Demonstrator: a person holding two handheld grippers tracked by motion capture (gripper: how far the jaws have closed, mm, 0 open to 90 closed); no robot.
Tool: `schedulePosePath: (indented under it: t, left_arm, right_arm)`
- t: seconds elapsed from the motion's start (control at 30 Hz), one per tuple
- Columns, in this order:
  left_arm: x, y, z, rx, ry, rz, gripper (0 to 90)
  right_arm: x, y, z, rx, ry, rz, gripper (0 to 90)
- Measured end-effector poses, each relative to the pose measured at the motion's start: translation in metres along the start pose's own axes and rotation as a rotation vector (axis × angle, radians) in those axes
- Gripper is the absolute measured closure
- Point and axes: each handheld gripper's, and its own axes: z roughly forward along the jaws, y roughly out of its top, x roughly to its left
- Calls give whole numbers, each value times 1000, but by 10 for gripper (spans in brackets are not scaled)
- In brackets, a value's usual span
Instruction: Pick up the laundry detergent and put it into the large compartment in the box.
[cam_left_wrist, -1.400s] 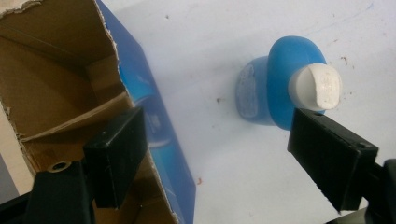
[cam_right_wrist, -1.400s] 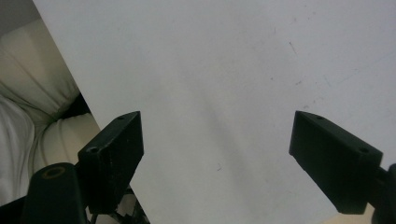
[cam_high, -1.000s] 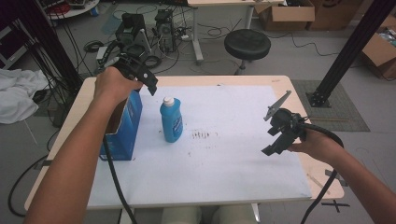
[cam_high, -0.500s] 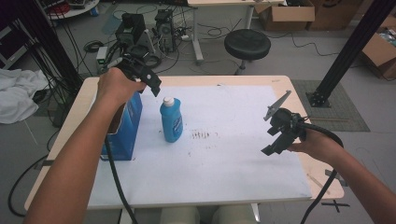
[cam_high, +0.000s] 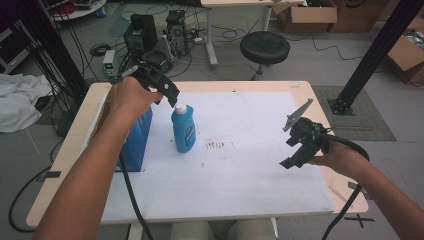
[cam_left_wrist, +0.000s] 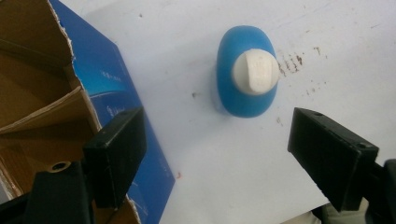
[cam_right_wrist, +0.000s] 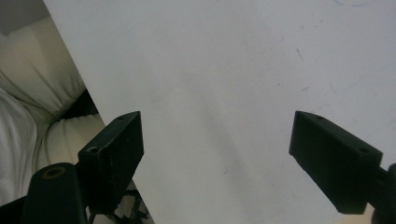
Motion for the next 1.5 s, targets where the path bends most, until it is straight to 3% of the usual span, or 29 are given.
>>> schedulePosePath:
  t: [0.97,1.5]
  left_arm:
    - [-27,10,25,16,-30,36,204]
    - [-28,19,46,26,-42,50,203]
  right_arm:
    - [-1,-9,0,-3,1,10,175]
    - [-3,-10,2,2,6,17,176]
